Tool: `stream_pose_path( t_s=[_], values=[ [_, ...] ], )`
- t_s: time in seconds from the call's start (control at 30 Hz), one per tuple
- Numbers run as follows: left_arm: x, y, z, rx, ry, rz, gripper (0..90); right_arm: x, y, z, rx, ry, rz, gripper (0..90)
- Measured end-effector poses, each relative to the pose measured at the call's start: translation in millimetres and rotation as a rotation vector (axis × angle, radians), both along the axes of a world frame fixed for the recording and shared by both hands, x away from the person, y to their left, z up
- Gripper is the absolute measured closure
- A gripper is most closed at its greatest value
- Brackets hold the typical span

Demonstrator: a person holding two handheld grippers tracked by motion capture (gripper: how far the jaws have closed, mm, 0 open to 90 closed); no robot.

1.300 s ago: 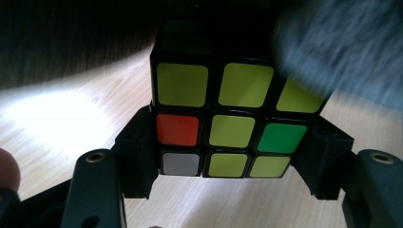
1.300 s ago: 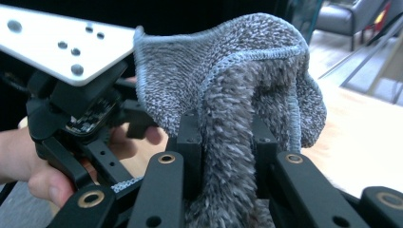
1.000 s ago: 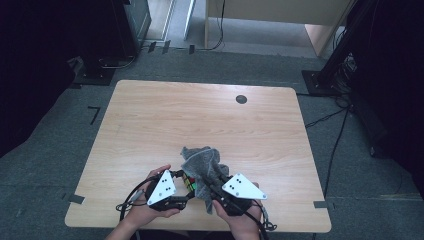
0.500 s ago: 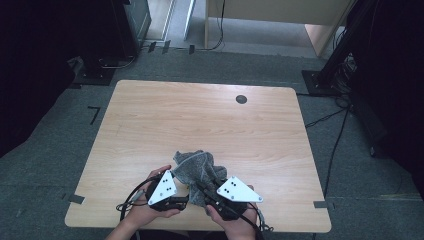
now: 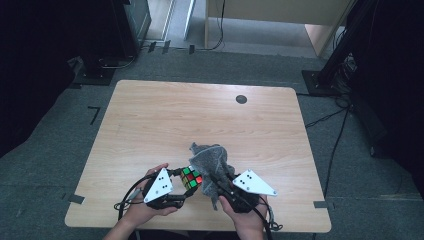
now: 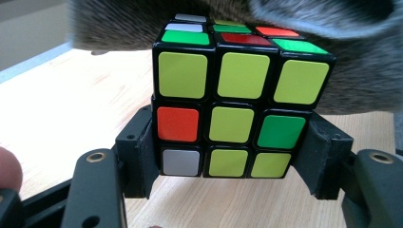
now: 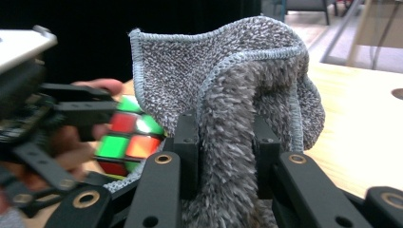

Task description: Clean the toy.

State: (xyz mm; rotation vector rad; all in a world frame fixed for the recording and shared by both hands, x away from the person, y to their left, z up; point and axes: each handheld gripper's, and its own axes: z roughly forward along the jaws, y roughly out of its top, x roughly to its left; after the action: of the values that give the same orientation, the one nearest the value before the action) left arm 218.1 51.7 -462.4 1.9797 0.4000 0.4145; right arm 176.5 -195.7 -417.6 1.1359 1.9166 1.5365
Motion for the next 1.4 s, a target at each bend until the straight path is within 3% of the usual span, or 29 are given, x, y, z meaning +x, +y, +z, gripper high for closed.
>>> stream_pose_path(
  t_s=[0.13, 0.23, 0.63, 0.83, 0.93, 1.03, 1.23, 1.33, 1.4],
  values=[
    [-2.3, -3.7, -1.5, 0.015, -0.005, -0.010, 33.7, -8.1, 18.3, 2.8, -0.016, -0.010, 0.079, 71.5],
    [-3.1, -3.9, -0.6, 0.014, -0.009, -0.009, 33.7, -9.3, 26.5, -0.4, -0.037, -0.001, 0.099, 71.3],
    [1.1, 3.8, 2.2, -0.018, 0.001, -0.004, 33.8, 3.5, -4.6, -3.2, 0.045, 0.060, -0.016, 71.3],
    [-2.2, -3.8, -2.5, 0.016, -0.003, -0.013, 33.8, -8.0, 21.0, 1.9, 0.021, 0.029, 0.096, 70.8],
    [-4.2, -4.9, -0.9, 0.021, -0.014, -0.014, 33.8, -9.2, 27.8, -1.6, 0.003, 0.033, 0.114, 70.6],
    [-3.6, -2.4, 0.5, 0.005, -0.012, -0.017, 33.8, -4.6, 19.7, -3.4, 0.015, 0.039, 0.095, 70.6],
    [-0.8, 3.3, 3.9, -0.022, -0.008, -0.010, 33.8, 7.1, -6.0, -7.6, 0.030, 0.077, -0.019, 70.7],
    [1.1, 3.9, 2.3, -0.007, -0.002, -0.003, 33.8, 6.8, -11.3, -4.5, 0.078, 0.086, -0.023, 70.7],
    [1.2, 2.2, 0.5, 0.004, -0.001, -0.001, 33.8, 3.2, -6.6, -0.4, 0.078, 0.070, 0.000, 70.7]
  ],
)
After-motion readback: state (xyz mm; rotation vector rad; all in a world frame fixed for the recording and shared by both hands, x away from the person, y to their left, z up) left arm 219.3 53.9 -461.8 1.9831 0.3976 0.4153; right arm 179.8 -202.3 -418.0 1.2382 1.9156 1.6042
